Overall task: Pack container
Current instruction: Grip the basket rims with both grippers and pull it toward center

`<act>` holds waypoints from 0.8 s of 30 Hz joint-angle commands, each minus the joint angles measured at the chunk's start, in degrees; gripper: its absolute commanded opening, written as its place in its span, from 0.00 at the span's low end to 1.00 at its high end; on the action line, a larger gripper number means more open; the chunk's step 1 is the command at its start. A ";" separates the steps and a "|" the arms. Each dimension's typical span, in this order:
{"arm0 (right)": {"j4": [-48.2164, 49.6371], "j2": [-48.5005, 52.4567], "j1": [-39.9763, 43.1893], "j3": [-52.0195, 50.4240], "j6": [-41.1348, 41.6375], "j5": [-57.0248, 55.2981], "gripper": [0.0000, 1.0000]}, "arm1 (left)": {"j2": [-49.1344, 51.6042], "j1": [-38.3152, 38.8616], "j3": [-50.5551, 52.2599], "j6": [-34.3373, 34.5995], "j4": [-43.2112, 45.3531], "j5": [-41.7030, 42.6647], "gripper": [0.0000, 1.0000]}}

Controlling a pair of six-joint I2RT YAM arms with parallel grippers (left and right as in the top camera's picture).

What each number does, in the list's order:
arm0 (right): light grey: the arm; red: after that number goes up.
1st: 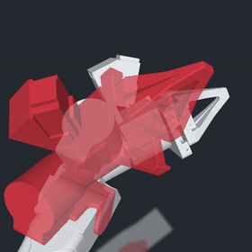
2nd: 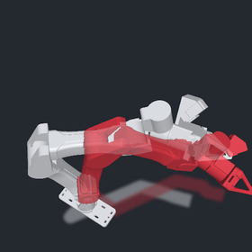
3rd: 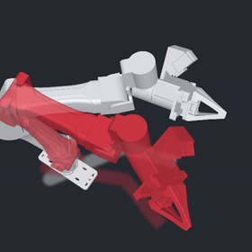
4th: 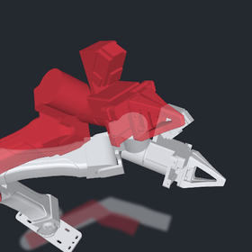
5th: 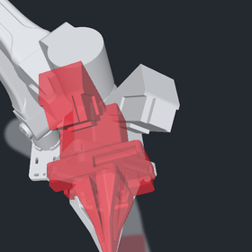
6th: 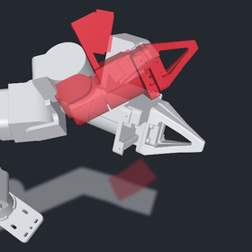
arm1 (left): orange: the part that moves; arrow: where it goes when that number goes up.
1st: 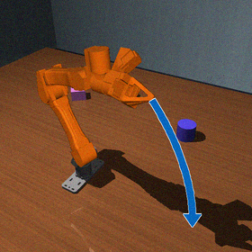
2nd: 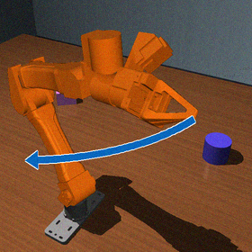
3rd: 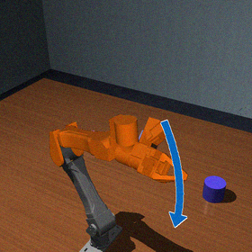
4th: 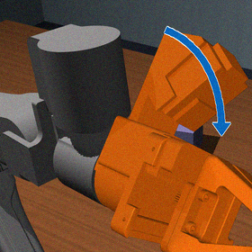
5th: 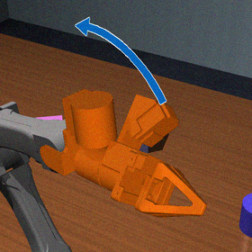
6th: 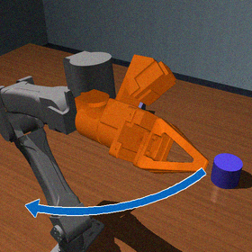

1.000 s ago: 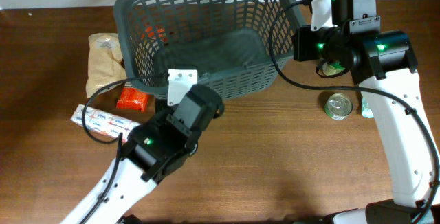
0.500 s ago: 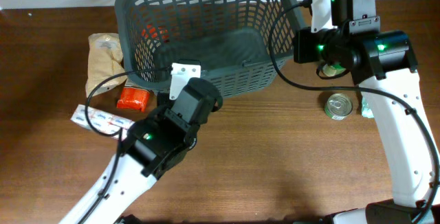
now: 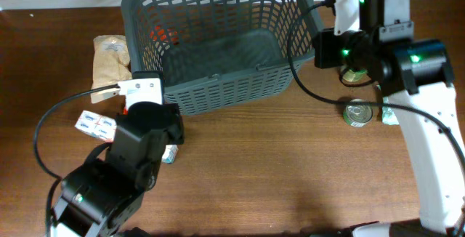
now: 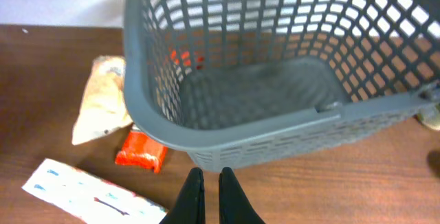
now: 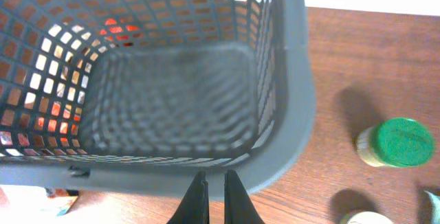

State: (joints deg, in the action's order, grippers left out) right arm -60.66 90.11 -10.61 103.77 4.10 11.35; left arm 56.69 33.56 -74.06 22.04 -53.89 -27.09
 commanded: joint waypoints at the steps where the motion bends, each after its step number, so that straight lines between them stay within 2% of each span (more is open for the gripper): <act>1: 1.36 3.82 -0.26 0.81 -0.72 3.32 0.04 | 0.55 -0.39 -0.24 0.63 -0.48 2.03 0.02; 7: 6.64 5.97 -0.37 0.81 -0.61 3.52 0.04 | 0.57 -0.39 -0.24 0.61 -1.07 1.86 0.02; 15: 6.97 9.07 -0.37 0.81 5.88 -2.58 0.04 | 0.55 -0.39 -0.24 0.59 -1.11 1.84 0.02; 24: 1.01 9.05 -0.35 0.83 9.22 -11.85 0.04 | 0.57 -0.39 -0.24 0.59 -1.07 1.49 0.02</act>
State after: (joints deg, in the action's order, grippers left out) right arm -57.06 99.18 -11.00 104.44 11.33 5.78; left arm 57.49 33.56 -74.06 22.06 -54.87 -25.87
